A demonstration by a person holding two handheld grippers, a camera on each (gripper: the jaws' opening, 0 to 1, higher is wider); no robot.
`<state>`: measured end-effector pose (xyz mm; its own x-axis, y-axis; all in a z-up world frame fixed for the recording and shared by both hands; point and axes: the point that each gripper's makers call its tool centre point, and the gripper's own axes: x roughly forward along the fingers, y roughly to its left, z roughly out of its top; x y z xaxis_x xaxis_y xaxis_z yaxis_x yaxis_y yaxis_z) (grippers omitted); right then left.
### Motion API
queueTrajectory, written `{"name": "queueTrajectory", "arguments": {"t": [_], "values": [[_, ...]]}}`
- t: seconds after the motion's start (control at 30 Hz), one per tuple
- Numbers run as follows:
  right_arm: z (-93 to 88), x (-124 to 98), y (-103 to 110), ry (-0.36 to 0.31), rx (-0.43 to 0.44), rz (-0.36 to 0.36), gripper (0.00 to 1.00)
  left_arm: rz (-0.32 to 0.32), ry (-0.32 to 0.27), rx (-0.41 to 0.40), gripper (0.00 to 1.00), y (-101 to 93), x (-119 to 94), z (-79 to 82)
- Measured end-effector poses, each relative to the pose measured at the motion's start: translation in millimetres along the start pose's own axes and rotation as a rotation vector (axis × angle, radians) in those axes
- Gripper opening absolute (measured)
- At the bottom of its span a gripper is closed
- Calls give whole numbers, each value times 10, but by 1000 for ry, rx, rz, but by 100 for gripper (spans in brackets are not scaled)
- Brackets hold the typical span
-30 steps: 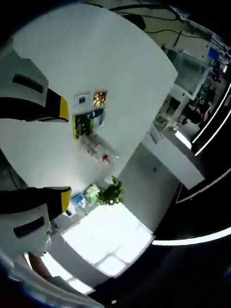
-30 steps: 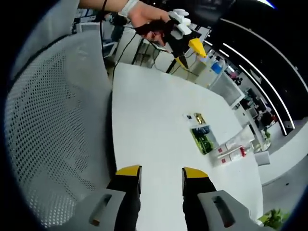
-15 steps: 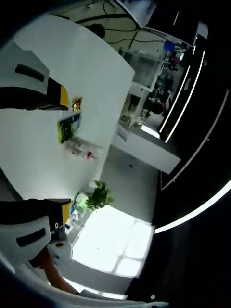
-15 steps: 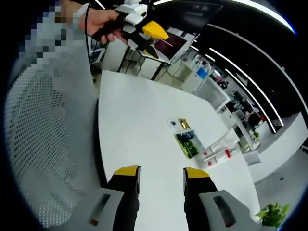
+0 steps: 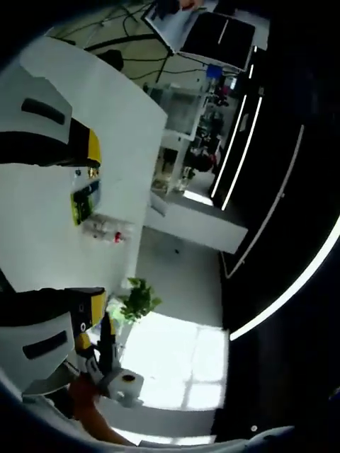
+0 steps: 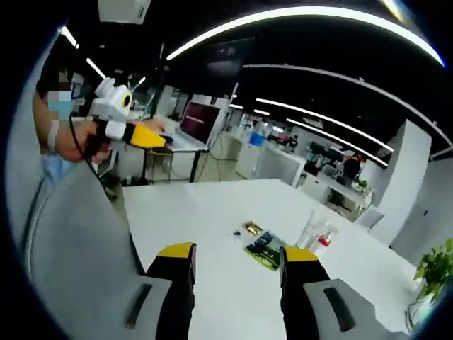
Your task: Arrange the skincare products in the storage area until every visible bottle or jar stands upright without overlapping.
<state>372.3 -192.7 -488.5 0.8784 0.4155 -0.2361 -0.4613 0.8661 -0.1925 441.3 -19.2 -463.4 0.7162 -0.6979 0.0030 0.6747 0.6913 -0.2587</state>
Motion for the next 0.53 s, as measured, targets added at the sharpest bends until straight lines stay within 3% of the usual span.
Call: {"name": "queueTrajectory", "arguments": {"t": [0.13,0.23,0.3,0.4,0.53], "values": [[-32,-39,21,-29,40,9,72,-30,2,131,68,-185,88,-22],[-4,-7,41,-58,79,28,84,-56,-26,165,71,-274,100,-35],[-3,38,63,-71,108,45,97,-70,-51,185,81,-318,109,-19],[-55,56,106,-47,113,59,99,-68,-48,204,98,-329,145,-60],[-55,79,163,-48,93,80,99,-58,-26,234,99,-326,160,-119]]}}
